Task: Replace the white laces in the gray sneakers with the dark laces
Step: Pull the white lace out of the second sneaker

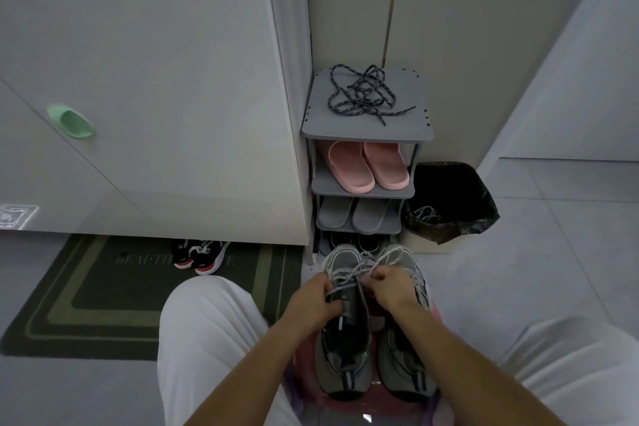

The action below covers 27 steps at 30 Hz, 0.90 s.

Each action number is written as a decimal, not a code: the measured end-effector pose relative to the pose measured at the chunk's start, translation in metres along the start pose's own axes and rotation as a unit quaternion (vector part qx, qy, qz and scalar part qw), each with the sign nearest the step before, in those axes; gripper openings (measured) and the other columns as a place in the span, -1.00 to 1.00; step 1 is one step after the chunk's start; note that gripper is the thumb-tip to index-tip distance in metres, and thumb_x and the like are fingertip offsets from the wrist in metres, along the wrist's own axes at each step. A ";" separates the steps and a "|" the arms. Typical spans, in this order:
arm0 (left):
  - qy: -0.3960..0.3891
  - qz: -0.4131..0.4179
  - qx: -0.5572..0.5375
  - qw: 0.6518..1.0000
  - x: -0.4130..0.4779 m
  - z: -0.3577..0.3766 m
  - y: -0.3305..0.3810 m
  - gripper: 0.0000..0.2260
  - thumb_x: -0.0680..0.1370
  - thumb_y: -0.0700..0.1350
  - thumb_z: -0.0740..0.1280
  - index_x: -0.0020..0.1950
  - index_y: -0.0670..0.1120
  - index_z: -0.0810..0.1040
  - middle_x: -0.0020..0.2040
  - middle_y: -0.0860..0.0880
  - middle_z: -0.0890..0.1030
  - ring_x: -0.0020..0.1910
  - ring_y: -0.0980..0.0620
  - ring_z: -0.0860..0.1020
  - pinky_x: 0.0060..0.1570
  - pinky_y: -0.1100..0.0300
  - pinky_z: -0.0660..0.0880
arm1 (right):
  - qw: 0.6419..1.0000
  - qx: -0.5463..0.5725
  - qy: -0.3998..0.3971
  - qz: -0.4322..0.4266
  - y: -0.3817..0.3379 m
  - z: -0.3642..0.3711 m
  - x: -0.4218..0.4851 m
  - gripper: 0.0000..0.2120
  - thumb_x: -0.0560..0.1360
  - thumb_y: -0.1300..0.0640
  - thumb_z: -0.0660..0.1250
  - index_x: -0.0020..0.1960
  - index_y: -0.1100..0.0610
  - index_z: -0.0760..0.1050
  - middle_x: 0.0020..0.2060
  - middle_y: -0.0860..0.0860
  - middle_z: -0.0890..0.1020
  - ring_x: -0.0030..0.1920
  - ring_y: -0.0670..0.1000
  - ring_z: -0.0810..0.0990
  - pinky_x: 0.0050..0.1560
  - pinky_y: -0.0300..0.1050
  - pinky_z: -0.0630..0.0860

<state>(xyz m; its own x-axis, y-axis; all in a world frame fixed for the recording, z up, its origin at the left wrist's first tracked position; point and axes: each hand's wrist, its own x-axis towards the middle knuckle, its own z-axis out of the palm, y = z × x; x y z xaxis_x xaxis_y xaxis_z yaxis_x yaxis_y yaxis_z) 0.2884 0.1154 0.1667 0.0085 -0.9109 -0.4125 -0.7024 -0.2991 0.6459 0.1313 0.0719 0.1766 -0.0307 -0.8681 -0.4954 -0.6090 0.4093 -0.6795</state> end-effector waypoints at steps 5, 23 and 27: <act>-0.013 -0.006 -0.017 1.000 0.001 -0.004 -0.003 -0.79 0.46 -0.09 0.37 -0.13 -0.08 0.33 -0.26 0.00 0.47 -0.25 0.03 0.44 -0.29 0.20 0.35 | 0.999 -0.023 -0.011 -0.045 -0.013 -0.018 0.011 -0.72 0.48 0.18 0.38 -0.39 0.10 0.44 -0.42 -0.02 0.58 -0.39 -0.08 0.53 -0.31 -0.27 0.49; -0.003 -0.023 -0.019 1.000 0.000 0.002 0.003 -0.79 0.46 -0.08 0.39 -0.08 -0.07 0.36 -0.24 0.06 0.45 -0.24 0.07 0.44 -0.32 0.29 0.34 | 0.980 -0.189 -0.038 -0.045 -0.016 0.001 0.001 -0.66 0.54 0.19 0.25 -0.42 0.12 0.37 -0.23 0.12 0.52 -0.19 0.05 0.50 -0.17 -0.19 0.40; -0.010 -0.018 -0.025 0.999 -0.001 0.001 0.001 -0.79 0.46 -0.07 0.39 -0.09 -0.07 0.36 -0.24 0.04 0.46 -0.26 0.07 0.44 -0.31 0.26 0.35 | 0.988 -0.152 -0.005 -0.037 -0.017 -0.011 0.010 -0.68 0.54 0.17 0.25 -0.39 0.12 0.37 -0.25 0.12 0.58 -0.19 0.09 0.55 -0.15 -0.19 0.45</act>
<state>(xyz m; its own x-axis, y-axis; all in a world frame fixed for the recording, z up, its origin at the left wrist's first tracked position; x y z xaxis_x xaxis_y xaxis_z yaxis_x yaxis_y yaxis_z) 0.2866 0.1161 0.1673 0.0184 -0.8941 -0.4475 -0.6654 -0.3450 0.6620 0.1330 0.0534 0.1897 0.0294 -0.8893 -0.4563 -0.8188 0.2404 -0.5213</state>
